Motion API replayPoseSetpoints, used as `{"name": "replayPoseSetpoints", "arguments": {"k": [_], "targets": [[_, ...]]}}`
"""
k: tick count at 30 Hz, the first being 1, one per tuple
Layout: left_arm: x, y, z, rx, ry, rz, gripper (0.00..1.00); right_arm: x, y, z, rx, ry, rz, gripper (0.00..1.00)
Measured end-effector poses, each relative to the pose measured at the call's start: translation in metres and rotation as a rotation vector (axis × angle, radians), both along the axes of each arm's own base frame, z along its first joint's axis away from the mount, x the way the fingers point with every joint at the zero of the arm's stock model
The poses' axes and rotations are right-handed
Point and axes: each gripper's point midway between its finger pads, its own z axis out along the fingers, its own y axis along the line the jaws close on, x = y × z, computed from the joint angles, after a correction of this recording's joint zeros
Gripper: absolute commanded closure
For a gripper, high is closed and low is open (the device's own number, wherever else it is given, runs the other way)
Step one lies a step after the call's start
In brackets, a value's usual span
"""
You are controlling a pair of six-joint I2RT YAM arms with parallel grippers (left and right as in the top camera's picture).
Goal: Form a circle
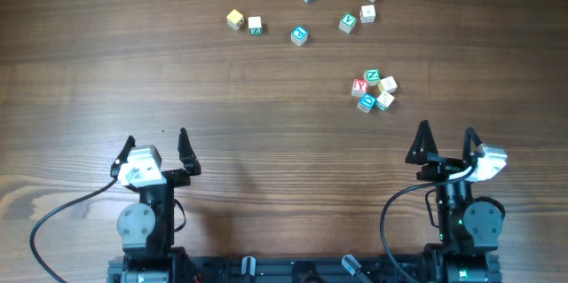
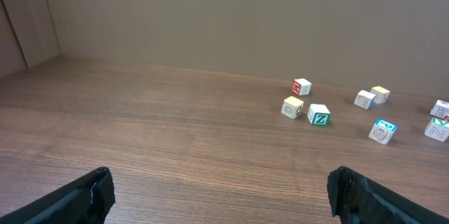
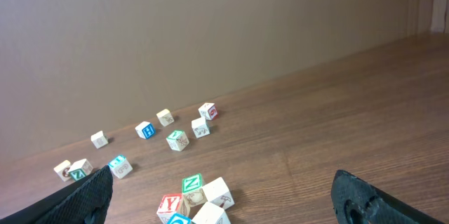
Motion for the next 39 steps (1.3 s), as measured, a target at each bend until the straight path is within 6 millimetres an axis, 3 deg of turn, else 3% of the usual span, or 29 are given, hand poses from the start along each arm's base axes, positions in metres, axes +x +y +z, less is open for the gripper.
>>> {"name": "replayPoseSetpoints", "arguments": {"k": [8,17,39], "targets": [[0.0,0.0,0.0,0.0,0.0,0.0,0.0,0.0,0.0,0.0,-0.004,0.0,0.0,0.0],[0.0,0.0,0.0,0.0,0.0,0.0,0.0,0.0,0.021,-0.001,-0.233,0.001,0.114,0.0],[0.0,0.0,0.0,0.0,0.0,0.0,0.0,0.0,0.021,-0.001,-0.234,0.001,0.114,0.0]]}}
